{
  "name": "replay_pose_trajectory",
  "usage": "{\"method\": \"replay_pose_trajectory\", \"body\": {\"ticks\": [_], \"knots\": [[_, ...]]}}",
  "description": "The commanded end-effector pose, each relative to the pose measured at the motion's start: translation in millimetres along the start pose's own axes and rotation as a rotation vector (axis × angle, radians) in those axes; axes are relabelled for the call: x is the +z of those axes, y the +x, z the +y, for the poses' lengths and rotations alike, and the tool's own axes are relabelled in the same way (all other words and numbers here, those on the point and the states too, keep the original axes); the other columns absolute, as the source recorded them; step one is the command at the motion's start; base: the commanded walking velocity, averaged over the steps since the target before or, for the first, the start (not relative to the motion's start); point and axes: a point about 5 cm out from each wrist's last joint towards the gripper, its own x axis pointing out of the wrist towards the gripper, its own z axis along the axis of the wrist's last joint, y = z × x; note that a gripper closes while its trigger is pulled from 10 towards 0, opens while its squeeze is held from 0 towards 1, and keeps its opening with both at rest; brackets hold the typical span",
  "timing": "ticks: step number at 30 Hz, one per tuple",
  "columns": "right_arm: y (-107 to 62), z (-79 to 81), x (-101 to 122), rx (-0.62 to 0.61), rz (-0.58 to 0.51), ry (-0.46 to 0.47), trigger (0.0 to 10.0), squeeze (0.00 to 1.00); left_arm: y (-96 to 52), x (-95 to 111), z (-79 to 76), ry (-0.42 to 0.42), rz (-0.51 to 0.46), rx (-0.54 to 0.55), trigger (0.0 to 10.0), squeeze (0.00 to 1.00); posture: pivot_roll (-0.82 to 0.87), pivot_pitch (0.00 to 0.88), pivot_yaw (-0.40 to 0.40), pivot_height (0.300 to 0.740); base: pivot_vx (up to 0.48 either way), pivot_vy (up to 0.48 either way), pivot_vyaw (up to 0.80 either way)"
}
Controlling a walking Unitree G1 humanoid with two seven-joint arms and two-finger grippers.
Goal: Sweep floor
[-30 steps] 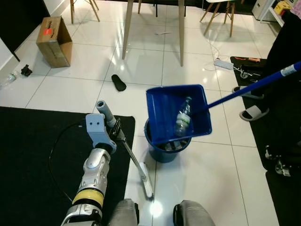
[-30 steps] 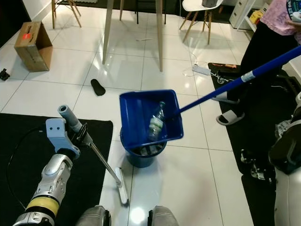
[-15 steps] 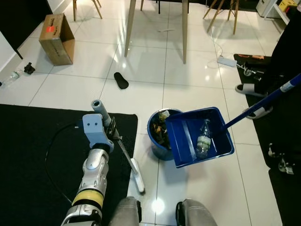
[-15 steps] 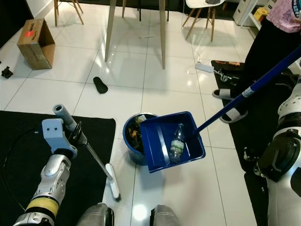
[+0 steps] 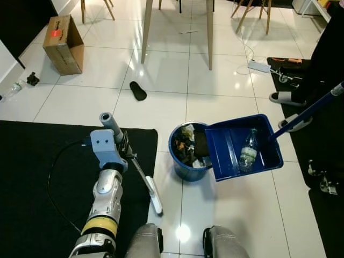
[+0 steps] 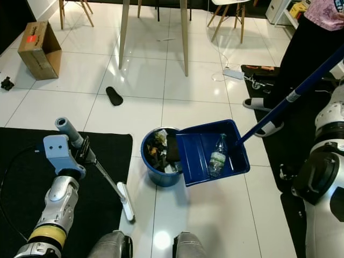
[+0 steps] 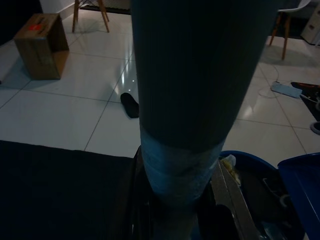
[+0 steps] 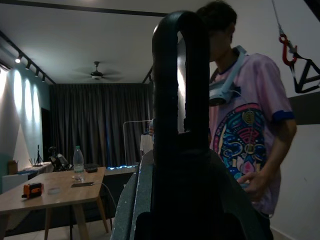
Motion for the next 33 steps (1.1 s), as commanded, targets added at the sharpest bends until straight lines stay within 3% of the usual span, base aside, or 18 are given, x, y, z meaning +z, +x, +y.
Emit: {"method": "replay_pose_trajectory", "body": {"ticks": [1, 14, 24, 33], "knots": [[9.0, 13.6, 14, 0.009, -0.099, 0.001, 10.0, 0.00, 4.1, 10, 4.5, 0.022, -0.057, 0.010, 10.0, 0.00, 0.06, 0.061, -0.030, 0.740, 0.000, 0.000, 0.00], [8.4, 29.1, 14, -0.041, -0.145, -0.010, 10.0, 0.00, 6.6, 11, 1.7, 0.019, -0.069, 0.014, 10.0, 0.00, 0.05, 0.057, -0.023, 0.740, 0.000, 0.000, 0.00], [6.2, 43.1, 17, -0.063, -0.213, -0.117, 10.0, 0.00, 8.4, 11, -0.3, 0.015, -0.074, 0.016, 10.0, 0.00, 0.04, 0.056, -0.021, 0.740, 0.000, 0.000, 0.00], [4.2, 57.9, 15, -0.050, -0.235, -0.097, 10.0, 0.00, 9.8, 12, -1.4, 0.013, -0.080, 0.018, 10.0, 0.00, 0.04, 0.043, -0.025, 0.740, 0.000, 0.000, 0.00]]}}
